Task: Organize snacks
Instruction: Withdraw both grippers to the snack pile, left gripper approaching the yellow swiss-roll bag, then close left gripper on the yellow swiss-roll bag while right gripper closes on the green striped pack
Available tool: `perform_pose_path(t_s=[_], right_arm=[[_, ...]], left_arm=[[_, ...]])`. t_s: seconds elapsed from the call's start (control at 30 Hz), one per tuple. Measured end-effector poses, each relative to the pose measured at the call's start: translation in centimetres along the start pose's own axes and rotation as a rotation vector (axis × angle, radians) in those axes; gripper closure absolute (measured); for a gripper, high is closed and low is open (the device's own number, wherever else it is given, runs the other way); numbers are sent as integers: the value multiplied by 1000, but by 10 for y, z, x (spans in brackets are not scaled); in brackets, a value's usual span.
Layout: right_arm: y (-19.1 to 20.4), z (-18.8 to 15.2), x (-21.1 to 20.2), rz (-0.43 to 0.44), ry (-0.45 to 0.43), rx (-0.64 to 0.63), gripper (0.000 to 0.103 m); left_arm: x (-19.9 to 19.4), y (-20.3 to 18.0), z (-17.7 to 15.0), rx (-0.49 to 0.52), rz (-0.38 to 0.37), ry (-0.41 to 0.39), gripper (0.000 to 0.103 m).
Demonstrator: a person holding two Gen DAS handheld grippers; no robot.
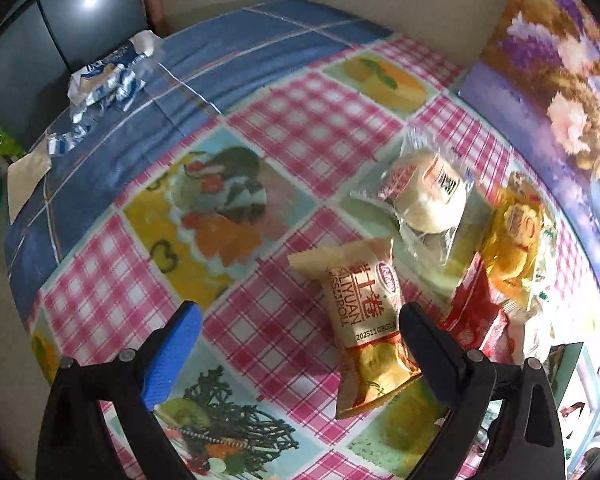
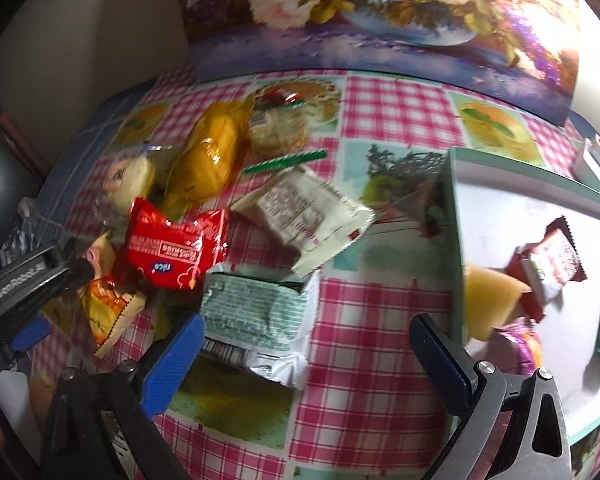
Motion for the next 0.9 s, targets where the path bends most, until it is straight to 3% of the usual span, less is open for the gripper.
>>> perform_pose_path(t_s=[0.57, 0.9], right_arm=[[40, -14, 36, -57, 55, -159, 0], [47, -16, 41, -68, 31, -178, 0]], left_arm=[[30, -18, -3, 58, -12, 50, 4], [47, -34, -5, 95, 1, 96, 4]])
Point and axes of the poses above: each gripper's, at about its wrist camera, not at the fingertips, and x roughly the way its jaws point, y to its left, z to its top, the point moved 4 cm from there along x, roughly the way its jaws point, and after that the axes turned 4 degrees about z, right-handed, at the moved point
